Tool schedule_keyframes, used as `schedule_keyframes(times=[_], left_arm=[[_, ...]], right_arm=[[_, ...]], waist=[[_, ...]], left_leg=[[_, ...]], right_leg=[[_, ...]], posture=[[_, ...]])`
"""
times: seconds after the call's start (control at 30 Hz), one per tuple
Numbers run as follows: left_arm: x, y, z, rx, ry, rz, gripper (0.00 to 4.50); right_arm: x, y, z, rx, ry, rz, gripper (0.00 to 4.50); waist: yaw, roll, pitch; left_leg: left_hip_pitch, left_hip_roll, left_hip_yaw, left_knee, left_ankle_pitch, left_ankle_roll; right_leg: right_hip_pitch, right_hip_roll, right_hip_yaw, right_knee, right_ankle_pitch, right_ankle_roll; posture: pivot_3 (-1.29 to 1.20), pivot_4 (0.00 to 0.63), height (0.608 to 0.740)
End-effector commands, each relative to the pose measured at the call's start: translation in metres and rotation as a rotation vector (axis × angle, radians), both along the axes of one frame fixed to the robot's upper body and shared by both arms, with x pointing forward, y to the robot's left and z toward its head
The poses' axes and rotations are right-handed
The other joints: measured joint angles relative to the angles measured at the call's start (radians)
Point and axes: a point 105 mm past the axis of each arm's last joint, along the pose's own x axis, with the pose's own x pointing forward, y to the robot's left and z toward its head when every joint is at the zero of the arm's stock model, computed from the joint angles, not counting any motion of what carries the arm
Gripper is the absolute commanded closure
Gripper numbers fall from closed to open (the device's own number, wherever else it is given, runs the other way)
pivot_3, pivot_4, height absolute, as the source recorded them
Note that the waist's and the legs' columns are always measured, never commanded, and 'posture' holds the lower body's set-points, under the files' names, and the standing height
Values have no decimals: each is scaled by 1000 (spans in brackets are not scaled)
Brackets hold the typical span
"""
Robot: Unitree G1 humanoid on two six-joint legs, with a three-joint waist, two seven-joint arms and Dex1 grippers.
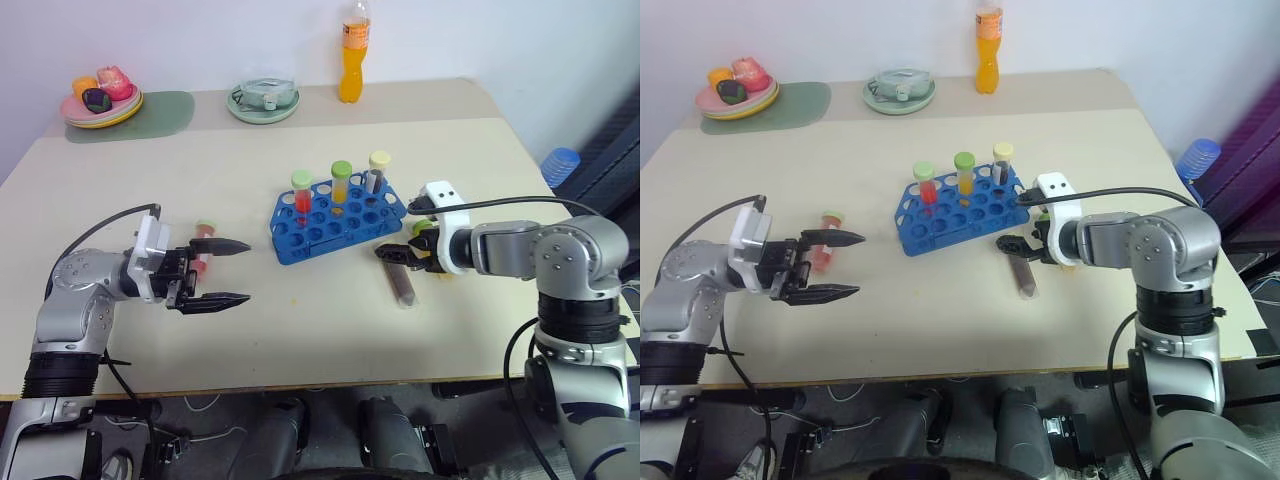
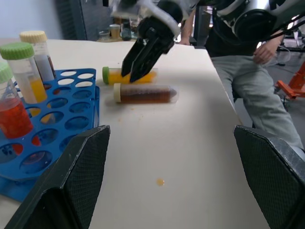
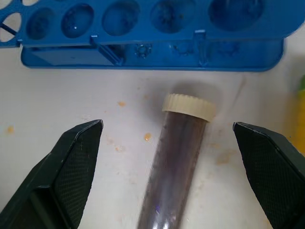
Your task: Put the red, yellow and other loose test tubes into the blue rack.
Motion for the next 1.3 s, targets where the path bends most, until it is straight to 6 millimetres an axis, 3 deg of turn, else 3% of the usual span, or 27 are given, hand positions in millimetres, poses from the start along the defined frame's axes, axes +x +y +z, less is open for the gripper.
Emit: schedule_keyframes(times=[0.03, 0.43, 0.53, 0.7, 0.97, 1.13, 1.2, 1.3], left_arm=[[-4, -4, 4, -11, -19, -19, 284], [-5, -4, 2, -18, -20, 5, 284], [-5, -3, 1, -13, -19, 11, 207], [-5, -2, 0, -11, -17, 16, 207], [-3, -1, -1, -16, -15, 31, 207], [-2, 2, 0, -28, -14, 50, 207], [-1, 3, 0, -35, -12, 60, 207], [0, 5, 1, -44, -13, 72, 207]], right_arm=[[1, 7, 5, 1, -8, 20, 0], [2, 16, -23, -151, 41, 35, 0], [2, 22, -25, -229, -7, 90, 831], [-1, 28, -27, -343, -97, 210, 3215], [-4, 27, -16, -420, -268, 378, 3215], [-22, 45, 41, -180, -503, 504, 3215], [-21, 49, 74, -27, -671, 450, 3215], [-13, 42, 106, 146, -855, 353, 3215]], waist=[[0, 0, 0], [-16, 0, 0], [-17, 0, 0], [-20, 0, 0], [-15, 0, 0], [-14, 0, 1], [-15, 0, 1], [-13, 0, 1]], left_leg=[[0, 0, 0, 0, 0, 0], [0, 0, 0, 0, 0, 0], [1, 0, 0, 0, 0, 0], [1, 0, 0, 0, 0, 0], [0, 0, 0, -1, 0, 0], [0, 0, 0, -1, 0, 0], [0, 0, 0, -1, 0, 0], [0, 0, 0, -1, 0, 0]], right_leg=[[0, 0, 0, 0, 0, 0], [0, 0, 0, 0, 0, 0], [0, 0, 0, 0, 0, 0], [0, 0, 0, 0, 0, 0], [0, 0, 0, -1, 0, 0], [0, 0, 0, -1, 0, 0], [0, 0, 0, -1, 0, 0], [0, 0, 0, -1, 0, 0]], posture=[[0, 150, 740], [0, 150, 740], [0, 150, 740], [0, 150, 740], [0, 150, 740], [0, 150, 740], [0, 150, 740], [0, 150, 740]])
